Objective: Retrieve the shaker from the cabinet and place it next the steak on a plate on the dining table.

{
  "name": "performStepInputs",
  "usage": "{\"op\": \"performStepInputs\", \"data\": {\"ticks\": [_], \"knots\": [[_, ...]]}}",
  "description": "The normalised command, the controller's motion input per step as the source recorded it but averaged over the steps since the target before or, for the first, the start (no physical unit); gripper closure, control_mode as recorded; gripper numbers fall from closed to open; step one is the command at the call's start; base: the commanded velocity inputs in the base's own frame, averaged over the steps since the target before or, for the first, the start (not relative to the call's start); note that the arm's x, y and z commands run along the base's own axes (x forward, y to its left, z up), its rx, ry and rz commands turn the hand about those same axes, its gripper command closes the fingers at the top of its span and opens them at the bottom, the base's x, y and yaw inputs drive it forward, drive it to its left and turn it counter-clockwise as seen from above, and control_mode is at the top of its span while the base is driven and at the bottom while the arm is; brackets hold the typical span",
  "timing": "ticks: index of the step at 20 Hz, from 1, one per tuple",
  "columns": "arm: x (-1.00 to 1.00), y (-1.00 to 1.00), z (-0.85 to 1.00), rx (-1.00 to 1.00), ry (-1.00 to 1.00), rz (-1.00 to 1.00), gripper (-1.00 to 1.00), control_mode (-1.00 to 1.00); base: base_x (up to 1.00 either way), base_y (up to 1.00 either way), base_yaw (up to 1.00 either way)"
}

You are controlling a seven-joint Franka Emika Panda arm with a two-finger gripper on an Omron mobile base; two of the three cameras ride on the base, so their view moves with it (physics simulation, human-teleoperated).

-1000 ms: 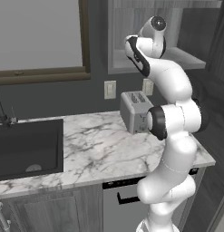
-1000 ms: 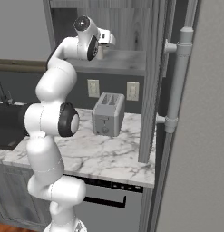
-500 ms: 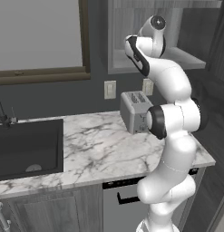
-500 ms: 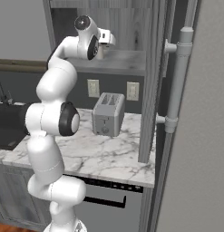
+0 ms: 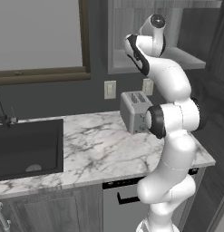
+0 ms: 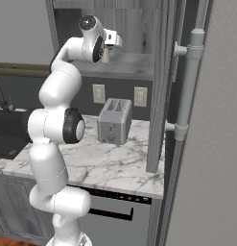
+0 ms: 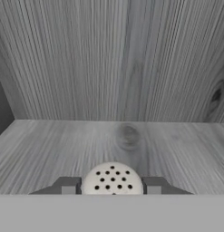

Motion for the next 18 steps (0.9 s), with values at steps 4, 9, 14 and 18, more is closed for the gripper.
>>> {"op": "performStepInputs", "data": {"ticks": [4, 9, 14, 18], "knots": [[0.0, 0.0, 0.0, 0.0, 0.0, 0.0, 1.0, -1.0, 0.0, 0.0, 0.0], [-0.07, 0.0, -0.09, 0.0, 0.0, 0.0, 1.0, -1.0, 0.0, 0.0, 0.0], [-0.37, -0.01, -0.07, 0.0, 0.0, 0.0, 1.0, -1.0, 0.0, 0.0, 0.0], [-0.64, -0.01, 0.0, 0.0, 0.0, 0.03, 1.0, -1.0, 0.0, 0.0, 0.0]]}}
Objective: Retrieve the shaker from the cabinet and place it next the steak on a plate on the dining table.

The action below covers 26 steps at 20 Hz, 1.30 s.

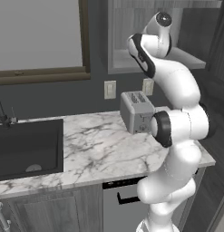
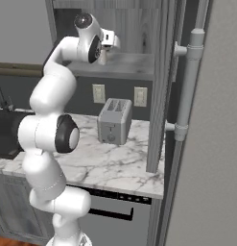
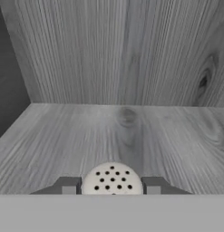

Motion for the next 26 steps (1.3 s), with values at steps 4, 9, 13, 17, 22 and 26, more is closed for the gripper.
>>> {"op": "performStepInputs", "data": {"ticks": [4, 9, 13, 17, 22, 26], "knots": [[-0.9, -0.03, 0.01, 0.0, 0.0, 0.07, 1.0, -1.0, 0.0, 0.0, 0.0], [-1.0, -0.08, 0.03, 0.0, 0.0, 0.08, 1.0, -1.0, 0.0, 0.0, 0.0], [-1.0, -0.03, 0.05, -0.01, -0.01, 0.1, 1.0, -1.0, 0.0, 0.0, 0.0], [-1.0, -0.01, 0.0, -0.02, 0.0, 0.1, 1.0, -1.0, 0.0, 0.0, 0.0], [-0.92, 0.0, 0.0, -0.04, 0.0, 0.07, 1.0, -1.0, 0.0, 0.0, 0.0], [-0.73, 0.0, 0.0, -0.03, 0.0, 0.08, 1.0, -1.0, 0.0, 0.0, 0.0]]}}
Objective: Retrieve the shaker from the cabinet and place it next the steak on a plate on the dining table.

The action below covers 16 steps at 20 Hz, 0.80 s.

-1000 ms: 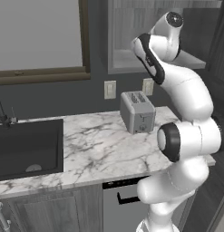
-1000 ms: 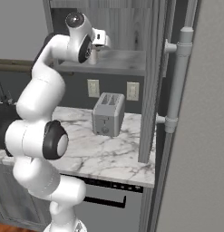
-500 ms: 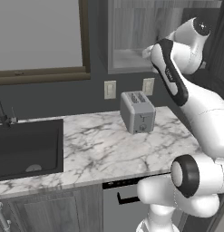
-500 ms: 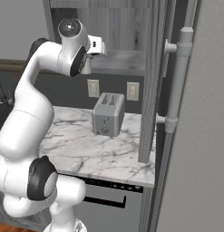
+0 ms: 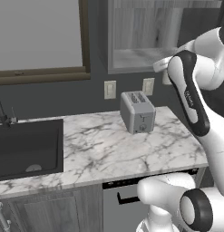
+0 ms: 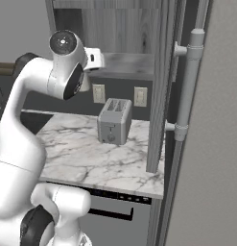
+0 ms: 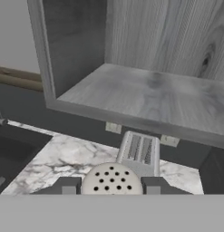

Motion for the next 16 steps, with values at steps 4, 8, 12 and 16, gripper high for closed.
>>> {"op": "performStepInputs", "data": {"ticks": [4, 8, 12, 16], "knots": [[-0.58, 0.0, -0.03, -0.03, 0.0, 0.06, 1.0, -1.0, 0.0, 0.0, 0.0], [-0.37, 0.06, -0.07, -0.04, 0.0, 0.04, 1.0, -1.0, 0.0, 0.0, 0.0], [-0.28, 0.0, -0.07, -0.02, 0.0, 0.06, 1.0, -1.0, 0.0, 0.0, 0.0], [-0.24, 0.0, -0.07, 0.0, 0.0, 0.08, 1.0, -1.0, 0.0, 0.0, 0.0]]}}
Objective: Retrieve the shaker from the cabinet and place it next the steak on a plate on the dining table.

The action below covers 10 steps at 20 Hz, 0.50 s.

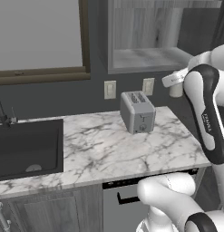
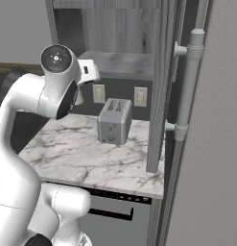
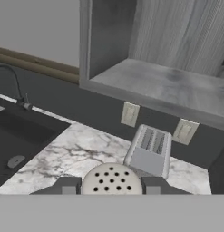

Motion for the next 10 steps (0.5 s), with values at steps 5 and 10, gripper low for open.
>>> {"op": "performStepInputs", "data": {"ticks": [5, 10], "knots": [[-0.06, 0.0, -0.02, 0.0, 0.0, 0.02, 1.0, 1.0, -0.3, 0.0, 0.08], [0.0, 0.0, 0.0, 0.0, 0.0, 0.0, 1.0, 1.0, -0.53, 0.0, 0.13]]}}
